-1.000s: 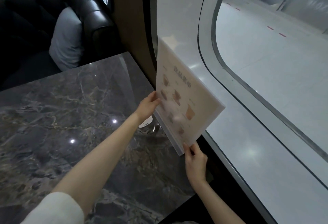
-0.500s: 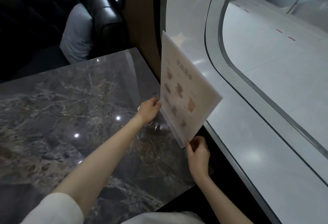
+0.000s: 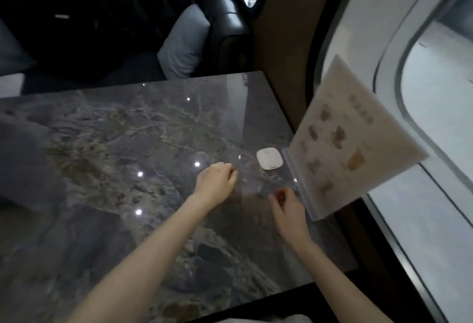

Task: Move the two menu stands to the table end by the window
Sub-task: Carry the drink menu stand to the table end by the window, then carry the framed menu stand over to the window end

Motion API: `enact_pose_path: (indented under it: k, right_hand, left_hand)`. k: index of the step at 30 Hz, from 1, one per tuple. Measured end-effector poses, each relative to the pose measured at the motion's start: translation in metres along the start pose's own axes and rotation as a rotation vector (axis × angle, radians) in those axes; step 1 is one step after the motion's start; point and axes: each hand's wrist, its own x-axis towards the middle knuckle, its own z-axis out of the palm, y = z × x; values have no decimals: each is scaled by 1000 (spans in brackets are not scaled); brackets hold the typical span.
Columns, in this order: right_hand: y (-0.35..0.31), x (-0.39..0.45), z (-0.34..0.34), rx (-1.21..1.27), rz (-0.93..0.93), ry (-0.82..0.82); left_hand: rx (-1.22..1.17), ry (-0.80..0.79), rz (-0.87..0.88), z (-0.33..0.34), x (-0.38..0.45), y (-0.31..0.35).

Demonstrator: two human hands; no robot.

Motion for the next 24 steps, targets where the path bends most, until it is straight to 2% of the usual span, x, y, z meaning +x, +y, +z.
enact_pose_path:
  k: [4, 10, 18, 24]
  right_hand:
    - [-43, 15, 37, -76, -142, -100]
    - [-108, 28, 91, -214, -349, -193]
    - [-190, 13, 162, -170, -526, -324]
    - [-249, -28, 222, -109, -659, -429]
  left_hand:
    - [142, 194, 45, -29, -15, -52]
    - [248, 289, -9, -73, -39, -125]
    - [319, 541, -113, -144, -94, -205]
    - [340, 827, -137, -185, -146, -252]
